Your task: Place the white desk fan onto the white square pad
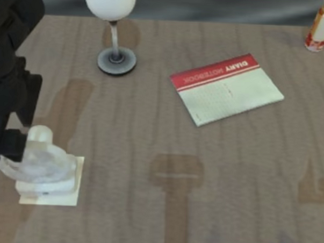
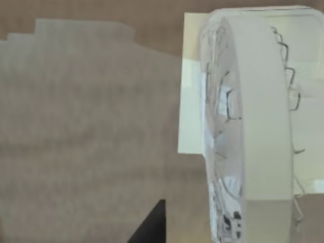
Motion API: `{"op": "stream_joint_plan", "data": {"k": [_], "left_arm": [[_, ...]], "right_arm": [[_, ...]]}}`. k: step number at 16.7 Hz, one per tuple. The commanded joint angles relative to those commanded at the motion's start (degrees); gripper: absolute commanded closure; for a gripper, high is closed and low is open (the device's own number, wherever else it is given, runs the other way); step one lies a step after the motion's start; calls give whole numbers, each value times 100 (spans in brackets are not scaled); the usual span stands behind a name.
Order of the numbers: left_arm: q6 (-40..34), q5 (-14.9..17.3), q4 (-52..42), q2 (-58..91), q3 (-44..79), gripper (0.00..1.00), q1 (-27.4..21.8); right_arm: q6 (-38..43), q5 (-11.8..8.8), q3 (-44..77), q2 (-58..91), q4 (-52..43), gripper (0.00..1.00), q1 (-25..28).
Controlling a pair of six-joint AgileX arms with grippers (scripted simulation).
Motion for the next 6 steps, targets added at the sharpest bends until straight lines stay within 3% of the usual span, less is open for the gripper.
{"op": "stream_joint_plan", "data": {"k": [6], "left_arm": [[0,0,0,0,0,0,0]], "right_arm": [[0,0,0,0,0,0,0]]}}
